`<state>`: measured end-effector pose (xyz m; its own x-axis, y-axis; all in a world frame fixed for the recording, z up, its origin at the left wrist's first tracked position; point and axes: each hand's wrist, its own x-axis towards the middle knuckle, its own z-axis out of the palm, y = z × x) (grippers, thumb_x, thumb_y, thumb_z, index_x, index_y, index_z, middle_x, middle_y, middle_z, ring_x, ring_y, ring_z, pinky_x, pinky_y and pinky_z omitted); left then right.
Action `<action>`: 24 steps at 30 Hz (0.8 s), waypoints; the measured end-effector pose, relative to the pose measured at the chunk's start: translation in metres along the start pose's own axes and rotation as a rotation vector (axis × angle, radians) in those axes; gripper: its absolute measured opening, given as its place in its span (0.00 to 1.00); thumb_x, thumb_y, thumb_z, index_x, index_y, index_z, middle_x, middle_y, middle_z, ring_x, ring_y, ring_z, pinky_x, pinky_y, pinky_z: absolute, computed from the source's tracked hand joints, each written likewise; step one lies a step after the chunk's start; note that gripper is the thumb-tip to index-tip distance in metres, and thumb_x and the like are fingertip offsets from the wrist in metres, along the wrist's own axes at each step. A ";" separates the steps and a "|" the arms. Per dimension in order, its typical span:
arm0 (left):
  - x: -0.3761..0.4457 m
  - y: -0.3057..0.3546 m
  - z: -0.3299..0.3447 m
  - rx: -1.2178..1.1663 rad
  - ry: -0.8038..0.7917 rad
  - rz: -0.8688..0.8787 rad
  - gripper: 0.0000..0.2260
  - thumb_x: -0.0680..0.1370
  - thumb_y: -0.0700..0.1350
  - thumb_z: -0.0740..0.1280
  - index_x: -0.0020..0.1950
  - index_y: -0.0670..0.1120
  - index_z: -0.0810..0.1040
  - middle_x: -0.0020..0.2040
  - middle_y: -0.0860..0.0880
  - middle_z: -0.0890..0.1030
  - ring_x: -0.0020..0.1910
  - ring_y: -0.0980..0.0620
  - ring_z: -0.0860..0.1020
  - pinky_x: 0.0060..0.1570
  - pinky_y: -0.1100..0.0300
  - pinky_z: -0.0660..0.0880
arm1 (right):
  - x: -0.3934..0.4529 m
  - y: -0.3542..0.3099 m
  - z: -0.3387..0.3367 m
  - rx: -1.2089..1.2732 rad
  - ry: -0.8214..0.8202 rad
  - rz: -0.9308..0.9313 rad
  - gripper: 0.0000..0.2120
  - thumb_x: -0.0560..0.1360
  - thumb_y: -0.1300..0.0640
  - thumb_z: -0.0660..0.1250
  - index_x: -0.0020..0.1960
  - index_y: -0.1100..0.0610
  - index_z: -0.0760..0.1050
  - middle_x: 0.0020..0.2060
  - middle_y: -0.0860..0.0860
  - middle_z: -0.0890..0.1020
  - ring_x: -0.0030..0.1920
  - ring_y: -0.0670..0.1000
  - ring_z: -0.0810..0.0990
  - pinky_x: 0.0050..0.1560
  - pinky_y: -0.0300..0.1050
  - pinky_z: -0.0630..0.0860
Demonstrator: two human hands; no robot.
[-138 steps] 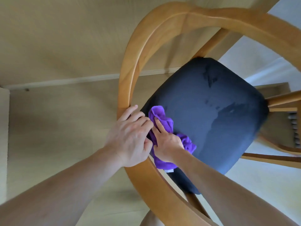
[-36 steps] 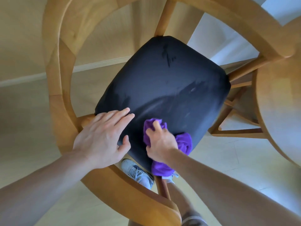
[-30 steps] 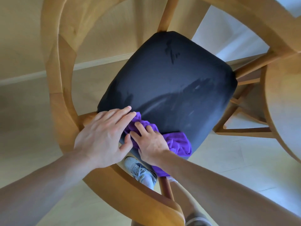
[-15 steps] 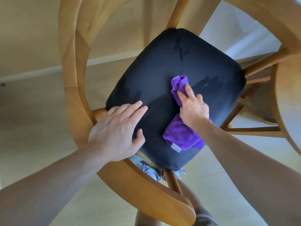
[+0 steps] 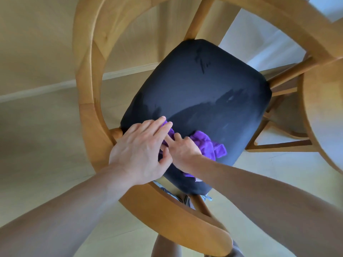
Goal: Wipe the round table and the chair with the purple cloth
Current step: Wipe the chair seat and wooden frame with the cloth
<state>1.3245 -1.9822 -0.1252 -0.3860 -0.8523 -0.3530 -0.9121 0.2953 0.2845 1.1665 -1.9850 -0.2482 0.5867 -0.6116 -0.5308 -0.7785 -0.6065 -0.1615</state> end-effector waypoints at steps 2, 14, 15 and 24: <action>0.000 -0.001 0.001 0.000 0.000 0.010 0.29 0.77 0.57 0.59 0.78 0.49 0.70 0.77 0.48 0.72 0.74 0.46 0.73 0.69 0.50 0.72 | -0.006 0.030 0.000 -0.092 0.006 0.043 0.27 0.81 0.55 0.62 0.78 0.47 0.60 0.77 0.54 0.54 0.62 0.62 0.70 0.44 0.55 0.74; 0.009 -0.004 0.006 0.086 -0.119 0.115 0.34 0.79 0.62 0.52 0.84 0.55 0.50 0.85 0.48 0.54 0.82 0.47 0.59 0.78 0.47 0.61 | -0.054 0.066 0.009 0.305 0.022 0.863 0.27 0.77 0.53 0.65 0.75 0.55 0.64 0.72 0.59 0.58 0.62 0.63 0.73 0.55 0.55 0.76; 0.014 -0.005 0.011 0.104 -0.163 0.161 0.35 0.79 0.62 0.52 0.84 0.56 0.44 0.85 0.48 0.48 0.83 0.46 0.53 0.80 0.47 0.56 | -0.058 0.046 0.014 0.281 0.005 0.774 0.28 0.76 0.53 0.65 0.74 0.55 0.64 0.70 0.58 0.58 0.61 0.62 0.73 0.51 0.54 0.76; 0.061 0.004 0.074 0.107 -0.341 0.108 0.42 0.80 0.52 0.64 0.84 0.53 0.37 0.83 0.46 0.33 0.83 0.44 0.37 0.81 0.44 0.45 | -0.108 0.128 0.047 0.150 0.031 0.606 0.35 0.77 0.48 0.65 0.80 0.46 0.56 0.77 0.49 0.53 0.65 0.61 0.72 0.51 0.55 0.78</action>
<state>1.2873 -2.0011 -0.2115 -0.4879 -0.6261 -0.6082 -0.8661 0.4340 0.2480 0.9934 -1.9727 -0.2506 0.0358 -0.8403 -0.5410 -0.9965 -0.0711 0.0445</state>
